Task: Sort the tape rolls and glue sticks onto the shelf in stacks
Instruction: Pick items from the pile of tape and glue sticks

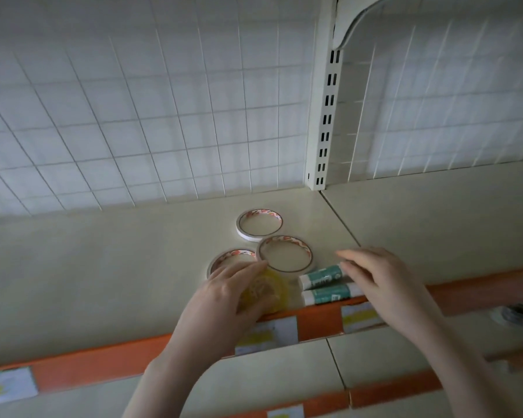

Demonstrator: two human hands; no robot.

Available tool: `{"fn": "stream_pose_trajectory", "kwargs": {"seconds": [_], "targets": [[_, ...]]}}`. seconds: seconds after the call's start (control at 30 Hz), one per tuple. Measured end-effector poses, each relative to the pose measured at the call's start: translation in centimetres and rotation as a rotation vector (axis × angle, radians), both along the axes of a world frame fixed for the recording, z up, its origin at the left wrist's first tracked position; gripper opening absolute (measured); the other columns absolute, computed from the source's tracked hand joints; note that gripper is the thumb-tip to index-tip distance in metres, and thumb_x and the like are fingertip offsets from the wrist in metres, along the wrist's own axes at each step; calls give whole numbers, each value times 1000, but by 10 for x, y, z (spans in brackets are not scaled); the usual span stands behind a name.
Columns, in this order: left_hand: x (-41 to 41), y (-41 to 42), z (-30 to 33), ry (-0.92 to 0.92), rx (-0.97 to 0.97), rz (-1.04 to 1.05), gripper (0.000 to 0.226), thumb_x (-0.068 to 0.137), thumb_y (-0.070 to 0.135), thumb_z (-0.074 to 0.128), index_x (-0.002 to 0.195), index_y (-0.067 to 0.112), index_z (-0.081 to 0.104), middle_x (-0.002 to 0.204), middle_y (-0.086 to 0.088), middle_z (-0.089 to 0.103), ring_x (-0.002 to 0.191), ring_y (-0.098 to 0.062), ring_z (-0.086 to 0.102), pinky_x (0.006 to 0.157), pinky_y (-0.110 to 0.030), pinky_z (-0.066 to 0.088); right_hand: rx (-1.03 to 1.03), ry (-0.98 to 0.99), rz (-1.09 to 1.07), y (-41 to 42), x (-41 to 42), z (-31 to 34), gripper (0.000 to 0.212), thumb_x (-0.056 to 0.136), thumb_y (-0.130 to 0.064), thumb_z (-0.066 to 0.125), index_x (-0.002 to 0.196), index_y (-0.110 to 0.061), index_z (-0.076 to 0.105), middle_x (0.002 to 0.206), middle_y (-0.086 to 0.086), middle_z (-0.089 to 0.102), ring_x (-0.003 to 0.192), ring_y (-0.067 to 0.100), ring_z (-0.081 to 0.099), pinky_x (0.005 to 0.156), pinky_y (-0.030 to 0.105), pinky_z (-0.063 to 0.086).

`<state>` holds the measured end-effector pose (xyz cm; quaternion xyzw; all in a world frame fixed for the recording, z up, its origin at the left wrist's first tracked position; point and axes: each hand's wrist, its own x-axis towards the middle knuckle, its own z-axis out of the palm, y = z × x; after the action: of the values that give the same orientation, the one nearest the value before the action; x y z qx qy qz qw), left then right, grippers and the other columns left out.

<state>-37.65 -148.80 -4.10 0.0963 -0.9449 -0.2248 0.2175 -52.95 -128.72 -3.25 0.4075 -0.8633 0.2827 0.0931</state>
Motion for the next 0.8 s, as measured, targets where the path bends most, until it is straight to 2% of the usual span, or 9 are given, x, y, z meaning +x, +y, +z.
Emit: {"fn": "stream_pose_trajectory", "kwargs": {"seconds": [0.1,0.17,0.3,0.4,0.5,0.53,0.63,0.7,0.8], "targets": [[1,0,1,-9,-9,-9,63,74,63,47,125,28,58,125,11,58,115,-4,48,92,-27,47,9,-61,33,1,-3,4,31,91,-26,55,120,-18,63,111,-5,64,101,7,55,85,21,43],[3,1,4,-54,-13,-11,76,67,70,46,130,29,53,128,9,56,115,-9,50,94,-29,46,21,-109,41,0,-6,7,31,90,-28,57,120,-21,63,108,-10,62,99,6,54,83,21,43],[3,1,9,-161,27,-5,94,52,80,45,135,37,43,130,18,49,118,-6,46,98,-23,40,58,-222,74,-1,-13,10,34,88,-27,62,121,-22,62,107,-12,60,98,3,53,80,17,42],[0,0,13,-171,80,-8,93,45,79,52,130,41,48,115,31,46,108,3,48,91,-15,41,76,-279,107,-1,-19,13,34,87,-25,64,120,-18,63,106,-10,61,98,5,55,84,21,44],[-3,-2,19,-206,134,-12,84,49,64,76,126,40,53,111,27,56,103,3,55,89,-19,46,128,-301,153,-3,-25,17,28,84,-25,67,111,-17,68,98,-9,58,92,7,55,83,26,46],[-3,-3,22,-223,136,-8,81,51,61,79,125,40,54,109,25,59,101,2,56,88,-20,47,142,-309,165,-4,-27,19,25,84,-26,67,107,-18,69,96,-9,58,91,7,55,83,26,46],[-4,-5,28,-229,36,-1,80,46,76,59,118,41,58,103,23,62,94,1,56,83,-22,47,168,-295,197,-4,-32,21,15,82,-28,69,96,-23,70,93,-10,56,89,7,54,79,24,43],[-3,-4,29,-200,-25,7,77,48,77,50,114,38,60,102,21,62,91,-1,56,80,-23,46,162,-276,215,-4,-33,20,11,82,-27,69,92,-26,67,91,-12,55,86,6,53,76,21,43],[-2,-2,28,-159,-75,44,75,48,74,47,111,35,61,102,20,61,97,-2,49,73,-13,39,118,-259,227,-3,-30,18,11,83,-26,68,90,-29,62,90,-16,57,83,0,54,70,14,43]]}}
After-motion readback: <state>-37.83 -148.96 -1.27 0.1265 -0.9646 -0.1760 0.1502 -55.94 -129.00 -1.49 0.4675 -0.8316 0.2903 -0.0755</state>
